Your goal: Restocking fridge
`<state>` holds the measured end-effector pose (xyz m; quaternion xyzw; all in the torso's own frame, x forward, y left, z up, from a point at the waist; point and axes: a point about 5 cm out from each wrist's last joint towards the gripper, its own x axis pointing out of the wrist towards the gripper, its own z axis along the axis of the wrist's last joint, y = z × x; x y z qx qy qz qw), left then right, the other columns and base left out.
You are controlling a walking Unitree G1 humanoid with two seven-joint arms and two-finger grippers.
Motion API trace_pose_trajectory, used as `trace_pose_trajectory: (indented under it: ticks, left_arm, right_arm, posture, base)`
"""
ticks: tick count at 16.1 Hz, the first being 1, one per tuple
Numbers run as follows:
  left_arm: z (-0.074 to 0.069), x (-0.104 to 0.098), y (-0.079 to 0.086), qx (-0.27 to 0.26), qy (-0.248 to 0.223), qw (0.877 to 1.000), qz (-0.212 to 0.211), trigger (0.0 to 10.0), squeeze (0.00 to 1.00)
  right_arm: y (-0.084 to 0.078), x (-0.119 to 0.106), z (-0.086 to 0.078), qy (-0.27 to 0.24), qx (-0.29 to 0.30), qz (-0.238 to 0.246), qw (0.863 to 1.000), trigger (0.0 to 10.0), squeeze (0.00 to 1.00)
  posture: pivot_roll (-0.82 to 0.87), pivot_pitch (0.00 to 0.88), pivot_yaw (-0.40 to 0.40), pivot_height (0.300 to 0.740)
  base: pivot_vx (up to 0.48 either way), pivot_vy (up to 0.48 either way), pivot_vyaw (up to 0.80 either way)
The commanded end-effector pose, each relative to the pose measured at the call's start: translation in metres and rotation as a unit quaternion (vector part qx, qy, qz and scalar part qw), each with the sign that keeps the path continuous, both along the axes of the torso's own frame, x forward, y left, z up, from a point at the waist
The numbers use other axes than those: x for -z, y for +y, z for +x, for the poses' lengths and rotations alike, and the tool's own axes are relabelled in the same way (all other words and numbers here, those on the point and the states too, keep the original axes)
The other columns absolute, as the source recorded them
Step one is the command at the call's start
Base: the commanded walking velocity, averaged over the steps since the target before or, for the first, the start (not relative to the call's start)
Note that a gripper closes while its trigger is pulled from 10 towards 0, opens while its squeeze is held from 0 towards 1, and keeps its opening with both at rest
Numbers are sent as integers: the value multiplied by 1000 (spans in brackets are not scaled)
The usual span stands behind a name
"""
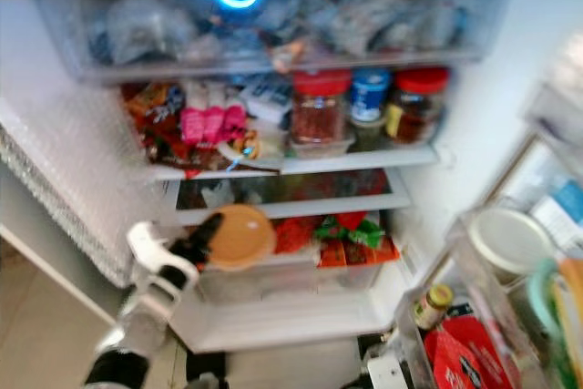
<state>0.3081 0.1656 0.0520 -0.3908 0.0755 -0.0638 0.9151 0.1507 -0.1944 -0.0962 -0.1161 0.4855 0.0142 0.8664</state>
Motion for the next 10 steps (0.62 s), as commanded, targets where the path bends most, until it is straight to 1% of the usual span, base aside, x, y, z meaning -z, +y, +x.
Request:
trace_pose_trajectory:
  ticks: [1,8,10]
  left_arm:
    - [3,-2,-8,9,-5,1000,-10,10000,0]
    - [4,0,-11,21,-3,1000,-14,10000,0]
    - [5,0,-12,17,-2,1000,-27,10000,0]
  right_arm:
    - [0,6,-16,31,0,-1,1000,10000,0]
    - [1,6,-15,30,-2,-1,1000,10000,0]
    - [1,6,-14,29,-3,0,1000,10000,0]
  posture:
    - [-18,58,4,658]
    - [-19,59,3,658]
    - [-18,66,1,658]
  base:
    - [266,0,0]
    - [268,0,0]
    - [270,0,0]
